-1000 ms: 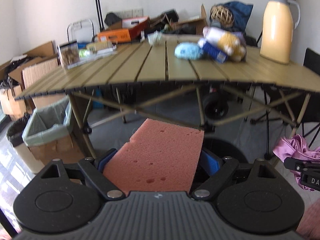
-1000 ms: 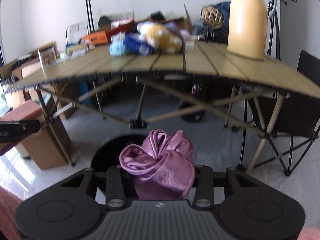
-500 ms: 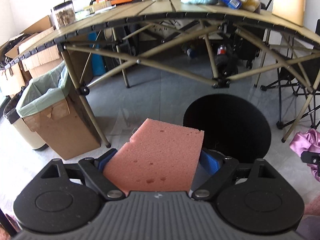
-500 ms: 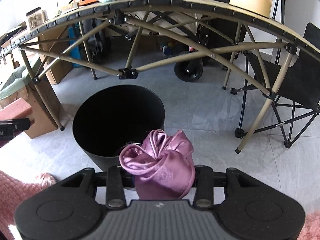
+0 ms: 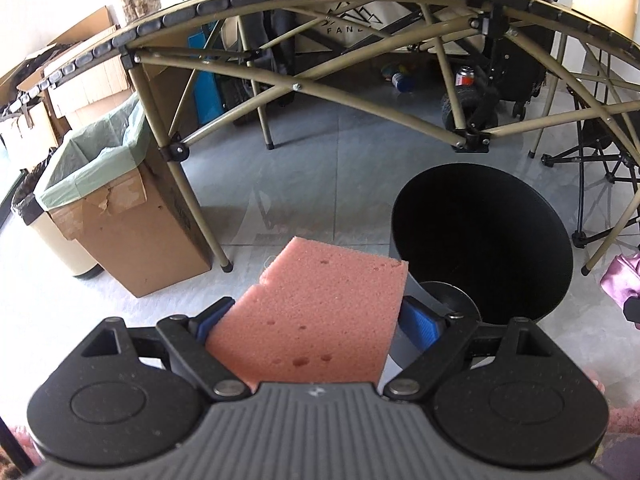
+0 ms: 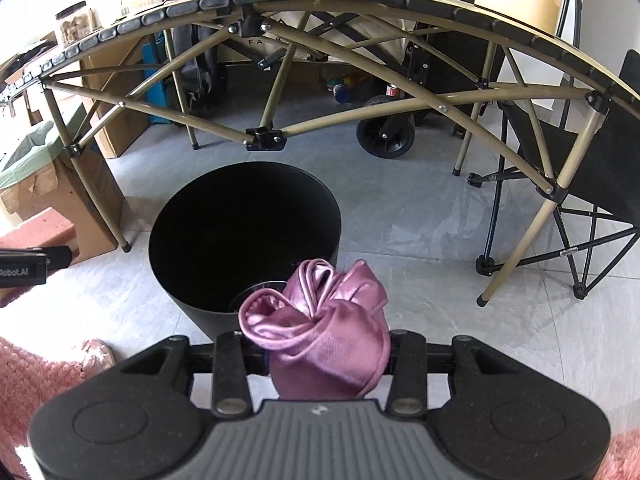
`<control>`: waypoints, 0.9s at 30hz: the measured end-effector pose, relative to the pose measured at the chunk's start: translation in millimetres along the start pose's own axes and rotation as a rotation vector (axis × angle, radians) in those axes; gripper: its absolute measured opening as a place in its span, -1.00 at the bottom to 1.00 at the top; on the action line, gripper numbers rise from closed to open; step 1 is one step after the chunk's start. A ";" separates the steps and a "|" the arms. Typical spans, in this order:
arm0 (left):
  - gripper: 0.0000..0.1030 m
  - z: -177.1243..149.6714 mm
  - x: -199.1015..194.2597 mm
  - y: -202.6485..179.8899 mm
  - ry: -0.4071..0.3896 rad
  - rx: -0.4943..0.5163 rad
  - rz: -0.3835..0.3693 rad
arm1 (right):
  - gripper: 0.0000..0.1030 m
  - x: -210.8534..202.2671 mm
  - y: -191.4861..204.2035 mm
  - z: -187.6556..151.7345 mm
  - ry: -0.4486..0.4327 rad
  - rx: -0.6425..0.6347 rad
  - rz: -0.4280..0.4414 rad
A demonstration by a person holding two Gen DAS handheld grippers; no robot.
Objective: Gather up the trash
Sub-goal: 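Carry the purple cloth and pink sponge down toward the black bin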
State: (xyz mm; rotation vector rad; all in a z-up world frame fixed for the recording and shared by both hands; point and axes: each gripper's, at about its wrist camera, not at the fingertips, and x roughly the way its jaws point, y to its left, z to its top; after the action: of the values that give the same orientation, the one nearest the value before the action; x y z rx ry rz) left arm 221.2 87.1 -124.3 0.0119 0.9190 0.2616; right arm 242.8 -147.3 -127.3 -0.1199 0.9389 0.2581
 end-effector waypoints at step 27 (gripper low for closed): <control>0.72 6.1 25.7 31.3 0.060 -0.090 0.021 | -0.23 50.2 52.4 55.4 0.059 -0.060 0.050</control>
State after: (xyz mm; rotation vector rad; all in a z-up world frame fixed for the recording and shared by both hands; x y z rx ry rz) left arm 234.0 123.9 -136.9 -0.0694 0.9662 0.3239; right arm 300.2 -76.7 -134.9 -0.1599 0.9940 0.3305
